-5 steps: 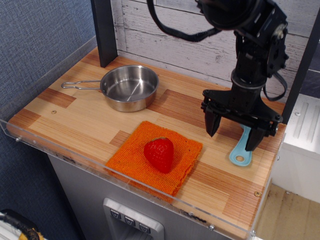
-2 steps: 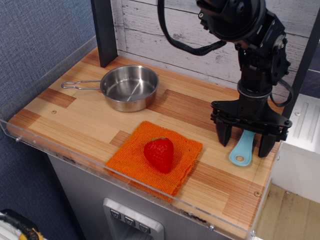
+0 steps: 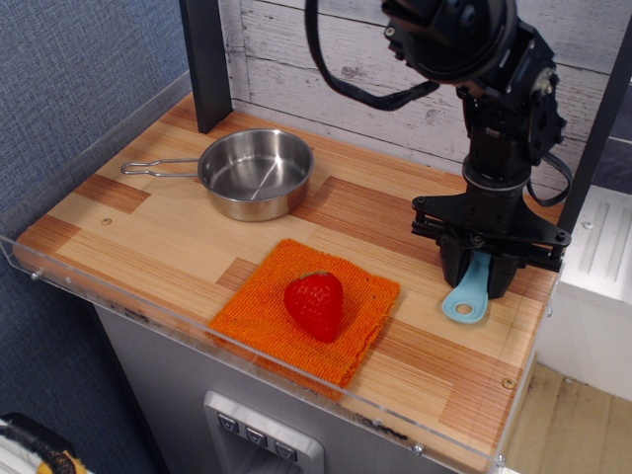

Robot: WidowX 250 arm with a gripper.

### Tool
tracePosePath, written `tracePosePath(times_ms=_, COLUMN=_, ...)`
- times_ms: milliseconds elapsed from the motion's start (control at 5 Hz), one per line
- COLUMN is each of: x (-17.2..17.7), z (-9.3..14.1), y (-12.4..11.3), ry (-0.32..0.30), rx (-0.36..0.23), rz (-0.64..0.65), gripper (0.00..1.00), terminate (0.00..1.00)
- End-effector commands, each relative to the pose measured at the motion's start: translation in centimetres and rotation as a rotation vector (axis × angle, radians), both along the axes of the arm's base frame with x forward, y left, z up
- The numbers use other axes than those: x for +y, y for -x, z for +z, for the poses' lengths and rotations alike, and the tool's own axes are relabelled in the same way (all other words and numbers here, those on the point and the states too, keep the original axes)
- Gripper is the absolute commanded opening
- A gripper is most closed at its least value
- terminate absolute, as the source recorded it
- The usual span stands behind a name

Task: Move the brush to the left of the orange cloth

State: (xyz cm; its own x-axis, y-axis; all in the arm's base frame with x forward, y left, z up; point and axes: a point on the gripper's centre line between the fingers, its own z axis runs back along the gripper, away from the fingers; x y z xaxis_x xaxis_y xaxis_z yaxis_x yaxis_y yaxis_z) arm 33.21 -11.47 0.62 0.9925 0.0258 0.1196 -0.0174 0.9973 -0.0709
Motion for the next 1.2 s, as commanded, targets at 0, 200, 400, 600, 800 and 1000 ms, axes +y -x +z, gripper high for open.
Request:
tracePosePath(times_ms=0, x=0.4, z=4.3, y=-0.8, ry=0.038, rx=-0.073, rz=-0.066, gripper=0.0, terminate=0.0)
tracePosePath(times_ms=200, x=1.0, z=8.7, y=0.2, ry=0.032, rx=-0.082, rz=-0.146, gripper=0.0, terminate=0.0)
tracePosePath(times_ms=400, x=3.9, z=12.6, y=2.9, ry=0.003, rx=-0.127, rz=-0.173, gripper=0.0, terminate=0.0)
tracePosePath(times_ms=600, x=8.6, z=14.7, y=6.6, ry=-0.054, rx=-0.132, rz=-0.175, gripper=0.0, terminate=0.0)
tracePosePath(times_ms=800, x=13.0, z=14.9, y=9.8, ry=-0.145, rx=-0.077, rz=-0.113, gripper=0.0, terminate=0.0)
tracePosePath(times_ms=1000, x=17.7, z=13.4, y=11.5, ry=-0.178, rx=-0.015, rz=-0.058, gripper=0.0, terminate=0.0)
